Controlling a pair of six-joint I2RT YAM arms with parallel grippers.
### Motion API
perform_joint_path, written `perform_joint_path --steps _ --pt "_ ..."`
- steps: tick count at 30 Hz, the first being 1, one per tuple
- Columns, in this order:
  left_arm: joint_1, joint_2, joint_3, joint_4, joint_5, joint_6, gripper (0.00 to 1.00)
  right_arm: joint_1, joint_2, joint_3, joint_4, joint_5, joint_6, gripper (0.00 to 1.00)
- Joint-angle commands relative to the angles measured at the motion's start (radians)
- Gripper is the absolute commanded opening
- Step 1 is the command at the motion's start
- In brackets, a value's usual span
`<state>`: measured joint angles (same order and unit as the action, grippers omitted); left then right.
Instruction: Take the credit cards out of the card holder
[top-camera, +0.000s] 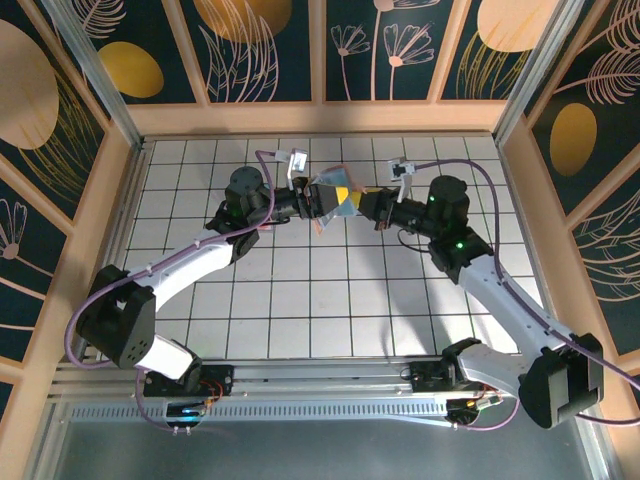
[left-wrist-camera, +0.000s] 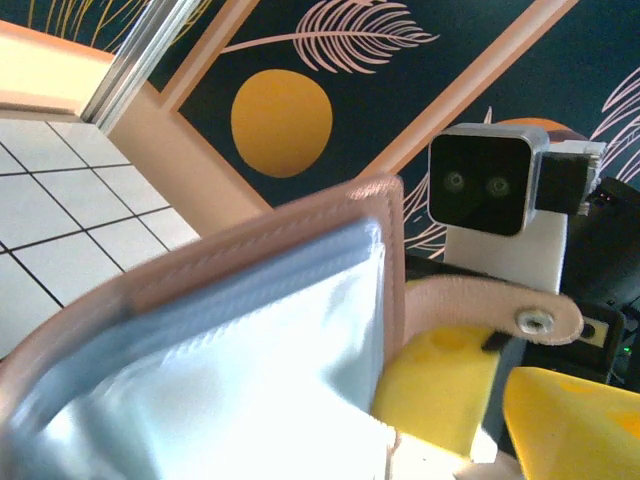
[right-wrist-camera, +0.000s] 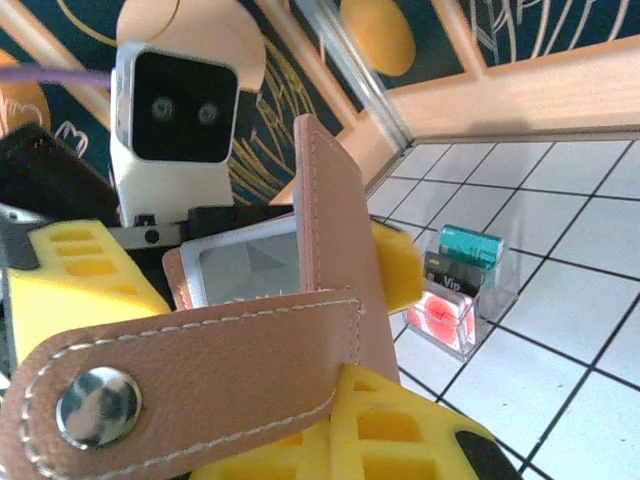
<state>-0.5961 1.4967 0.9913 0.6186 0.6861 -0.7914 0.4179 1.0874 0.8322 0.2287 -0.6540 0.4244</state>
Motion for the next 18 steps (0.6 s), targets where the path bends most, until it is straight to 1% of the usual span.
perform_joint_path --steps 1,3,8,14,16,18 --pt "0.000 -0.036 -0.013 0.000 -0.008 0.015 0.85 -0.023 -0.047 -0.022 0.103 0.016 0.045 0.00" --pt "-0.001 -0.032 -0.013 0.009 -0.003 0.008 0.80 -0.026 -0.053 -0.028 0.114 0.010 0.053 0.00" --pt "-0.001 -0.015 -0.013 0.015 0.012 0.004 0.64 -0.029 -0.054 -0.031 0.125 0.012 0.067 0.00" --pt "0.001 -0.013 -0.013 -0.003 0.000 0.015 0.39 -0.031 -0.052 -0.029 0.142 -0.014 0.089 0.00" --pt "0.000 -0.013 -0.013 -0.005 -0.005 0.019 0.35 -0.032 -0.048 -0.028 0.153 -0.031 0.101 0.00" --pt "0.000 -0.011 -0.013 -0.006 -0.005 0.020 0.33 -0.032 -0.041 -0.029 0.167 -0.053 0.116 0.04"
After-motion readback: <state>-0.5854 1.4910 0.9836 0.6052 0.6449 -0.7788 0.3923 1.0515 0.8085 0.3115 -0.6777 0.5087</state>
